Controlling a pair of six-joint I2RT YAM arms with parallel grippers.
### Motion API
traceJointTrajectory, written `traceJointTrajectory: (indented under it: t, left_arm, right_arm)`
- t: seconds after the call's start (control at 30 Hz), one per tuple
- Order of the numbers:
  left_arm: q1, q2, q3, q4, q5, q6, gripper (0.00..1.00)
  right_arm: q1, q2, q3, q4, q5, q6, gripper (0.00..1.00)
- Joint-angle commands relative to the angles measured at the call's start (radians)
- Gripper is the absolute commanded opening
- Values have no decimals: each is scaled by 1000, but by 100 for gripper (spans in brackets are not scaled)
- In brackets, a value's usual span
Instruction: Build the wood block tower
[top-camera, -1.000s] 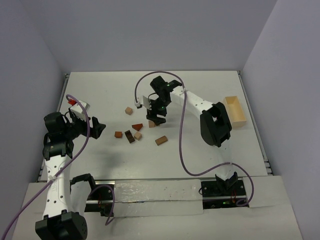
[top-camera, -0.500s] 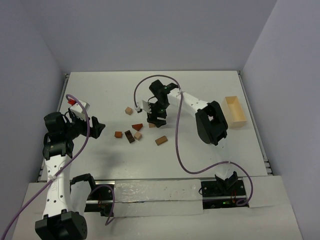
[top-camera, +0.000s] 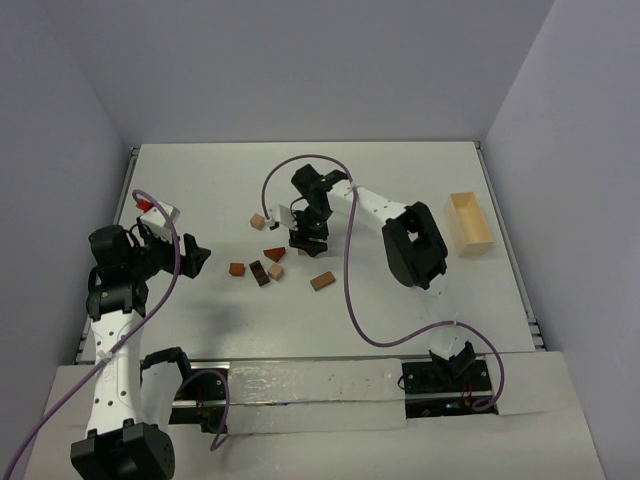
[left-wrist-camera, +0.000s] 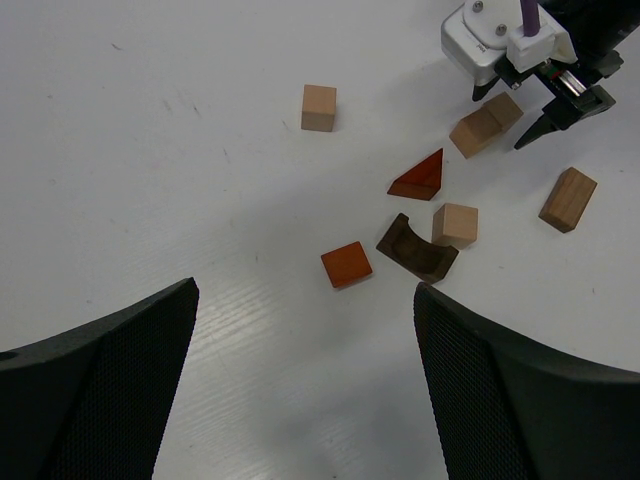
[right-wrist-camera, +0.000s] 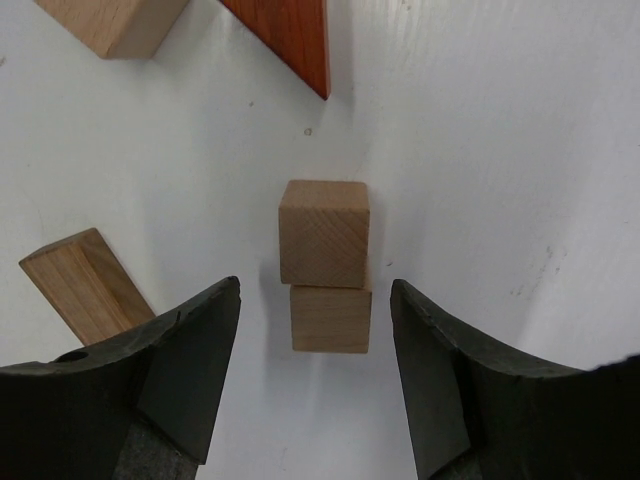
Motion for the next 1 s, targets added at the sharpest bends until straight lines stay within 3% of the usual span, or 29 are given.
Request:
traceJointTrajectory:
  t: [0.0, 0.97]
  left_arm:
    - [7, -11, 2, 34, 3, -4, 94]
    - [8, -13, -1, 37, -2, -4, 94]
  right_arm:
    - [12, 35, 60, 9, -4, 20, 67]
    - [16, 72, 98, -1, -3, 47, 50]
